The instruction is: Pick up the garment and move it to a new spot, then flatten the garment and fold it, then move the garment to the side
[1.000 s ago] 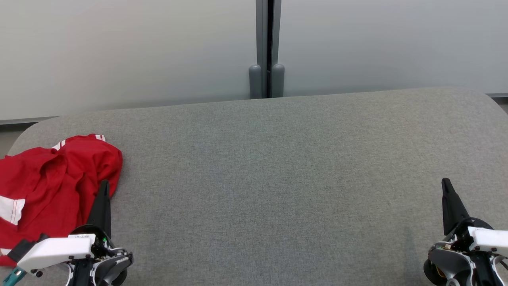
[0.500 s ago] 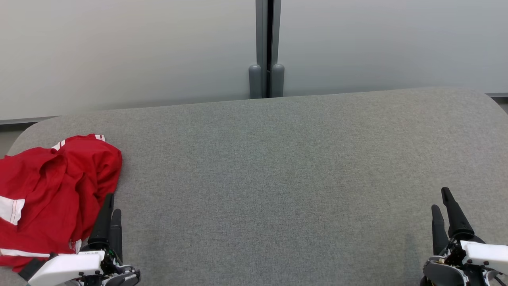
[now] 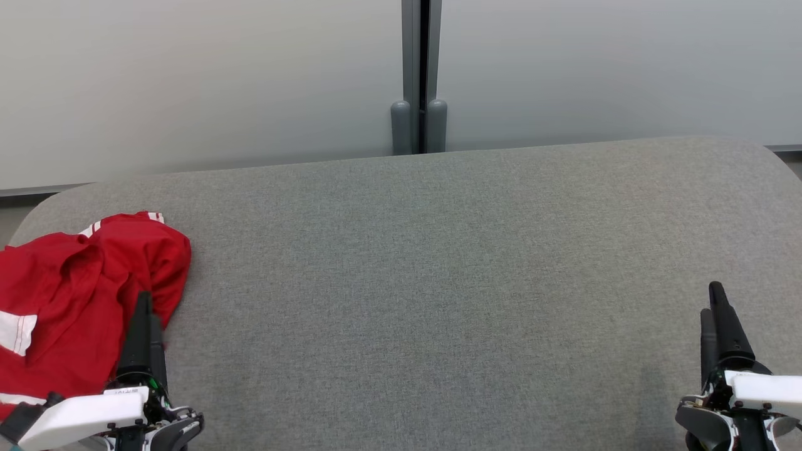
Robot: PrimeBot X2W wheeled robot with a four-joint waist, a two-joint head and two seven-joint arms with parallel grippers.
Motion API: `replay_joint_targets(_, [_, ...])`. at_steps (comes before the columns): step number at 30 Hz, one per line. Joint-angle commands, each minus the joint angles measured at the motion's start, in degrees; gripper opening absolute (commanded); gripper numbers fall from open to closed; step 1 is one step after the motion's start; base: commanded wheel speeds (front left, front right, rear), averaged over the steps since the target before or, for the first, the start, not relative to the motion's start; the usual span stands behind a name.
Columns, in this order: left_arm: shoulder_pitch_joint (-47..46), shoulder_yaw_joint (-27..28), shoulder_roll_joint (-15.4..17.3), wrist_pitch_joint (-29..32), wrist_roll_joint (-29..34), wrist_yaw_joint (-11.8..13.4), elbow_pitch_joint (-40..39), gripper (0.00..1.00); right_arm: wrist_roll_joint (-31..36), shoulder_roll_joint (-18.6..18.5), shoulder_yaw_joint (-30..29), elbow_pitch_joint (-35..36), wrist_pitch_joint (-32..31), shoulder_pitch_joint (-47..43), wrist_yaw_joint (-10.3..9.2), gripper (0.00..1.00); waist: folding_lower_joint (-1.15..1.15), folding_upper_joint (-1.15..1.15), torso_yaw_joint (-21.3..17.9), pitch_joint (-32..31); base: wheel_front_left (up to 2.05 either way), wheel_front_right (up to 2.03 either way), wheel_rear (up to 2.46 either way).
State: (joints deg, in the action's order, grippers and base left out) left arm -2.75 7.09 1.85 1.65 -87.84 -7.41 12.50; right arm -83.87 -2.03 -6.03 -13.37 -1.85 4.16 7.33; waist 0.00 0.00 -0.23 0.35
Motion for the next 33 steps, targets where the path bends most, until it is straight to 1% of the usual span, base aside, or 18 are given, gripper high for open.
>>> replay_joint_targets(1, [-1.52, 0.83, 0.61, -0.64, 1.34, -0.02, -1.67, 1.00, 2.61, -0.57, -0.29, 1.67, 0.84, 1.62, 0.16, 1.00, 0.00, 0.00, -0.01, 0.01, 0.00, 0.00, 0.00])
replay_joint_targets(8, [-2.44, 2.26, 0.67, -2.31, 4.51, -0.03, -3.23, 1.00, 14.40, -0.62, 0.15, 4.88, 2.52, 2.67, 0.17, 1.00, 0.00, 0.00, -0.03, 0.10, 0.00, 0.00, 0.00])
replay_joint_targets(13, [-2.93, 2.00, 0.71, -3.43, 8.00, -0.04, -6.06, 1.00, 23.55, -0.68, 0.35, 7.91, 3.64, 3.54, 0.17, 1.00, 0.00, 0.00, 0.00, 0.23, 0.00, 0.00, 0.00])
replay_joint_targets(14, [-3.09, 1.65, 0.73, -3.85, 10.17, -0.04, -7.59, 1.00, 27.12, -0.71, 0.85, 9.42, 4.06, 3.83, 0.17, 1.00, 0.00, 0.00, 0.00, 0.30, 0.00, 0.00, 0.00])
replay_joint_targets(18, [-3.07, 0.54, 0.76, -4.68, 15.65, -0.04, -10.51, 1.00, 33.51, -1.23, 2.51, 11.66, 4.90, 4.02, 0.18, 1.00, 0.00, 0.00, -0.04, 0.39, 0.00, 0.00, 0.00])
replay_joint_targets(21, [-2.64, -0.36, 0.77, -5.28, 20.87, -0.05, -11.79, 1.00, 37.81, -1.74, 3.64, 12.79, 5.52, 4.11, 0.18, 1.00, 0.00, 0.00, -0.07, 0.45, 0.00, 0.00, 0.00])
replay_joint_targets(26, [-2.23, -3.14, 0.80, -6.26, 28.75, 0.14, -13.01, 1.00, 43.88, -2.35, 5.47, 13.33, 6.48, 3.92, 0.19, 1.00, 0.00, 0.00, -0.04, 0.49, 0.00, 0.00, 0.00])
replay_joint_targets(32, [-1.49, -6.73, 0.84, -7.35, 37.73, 1.75, -13.55, 1.00, 50.49, -2.99, 7.09, 12.20, 7.58, 3.44, 0.20, 1.00, 0.00, 0.00, 0.03, 0.51, 0.00, 0.00, 0.00])
replay_joint_targets(33, [-1.49, -6.73, 0.84, -7.35, 37.73, 1.75, -13.55, 1.00, 50.49, -2.99, 7.09, 12.20, 7.58, 3.44, 0.20, 1.00, 0.00, 0.00, 0.03, 0.51, 0.00, 0.00, 0.00])
